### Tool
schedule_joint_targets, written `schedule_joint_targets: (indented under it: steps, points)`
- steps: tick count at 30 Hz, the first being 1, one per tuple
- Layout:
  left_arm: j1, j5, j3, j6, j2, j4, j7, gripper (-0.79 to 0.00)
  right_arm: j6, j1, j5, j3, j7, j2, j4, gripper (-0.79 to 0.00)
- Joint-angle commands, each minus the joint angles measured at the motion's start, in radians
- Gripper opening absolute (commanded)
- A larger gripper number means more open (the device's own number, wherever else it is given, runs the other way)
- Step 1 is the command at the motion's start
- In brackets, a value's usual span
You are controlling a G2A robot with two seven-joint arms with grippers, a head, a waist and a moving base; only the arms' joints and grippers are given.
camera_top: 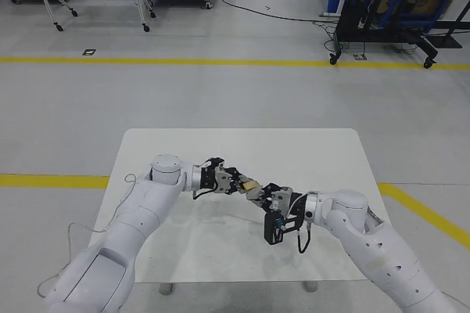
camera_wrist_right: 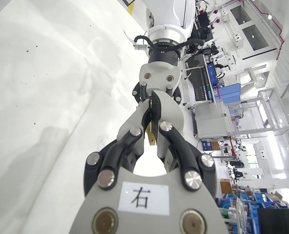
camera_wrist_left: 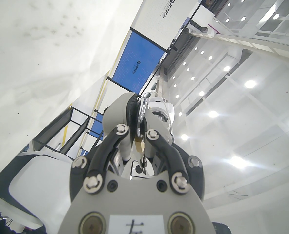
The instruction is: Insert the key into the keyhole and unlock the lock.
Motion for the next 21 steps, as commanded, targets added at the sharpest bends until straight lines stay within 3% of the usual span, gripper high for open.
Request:
schedule_joint_targets:
  steps: [1, 13, 21]
  points:
    - [-0.001, 0.003, 0.003, 0.003, -0.001, 0.002, -0.004, -0.785, 0.002, -0.001, 0.005, 0.004, -0.008, 0.002, 0.0, -0.785]
    - [-0.004, -0.026, -0.015, -0.038, 0.0, 0.011, -0.037, -0.785, 0.064, -0.045, 0.082, 0.066, -0.254, 0.023, -0.027, -0.785]
    - [-0.004, -0.105, -0.021, 0.026, -0.004, 0.032, -0.213, -0.785, 0.092, -0.05, 0.114, 0.065, -0.487, 0.034, 0.021, -0.785]
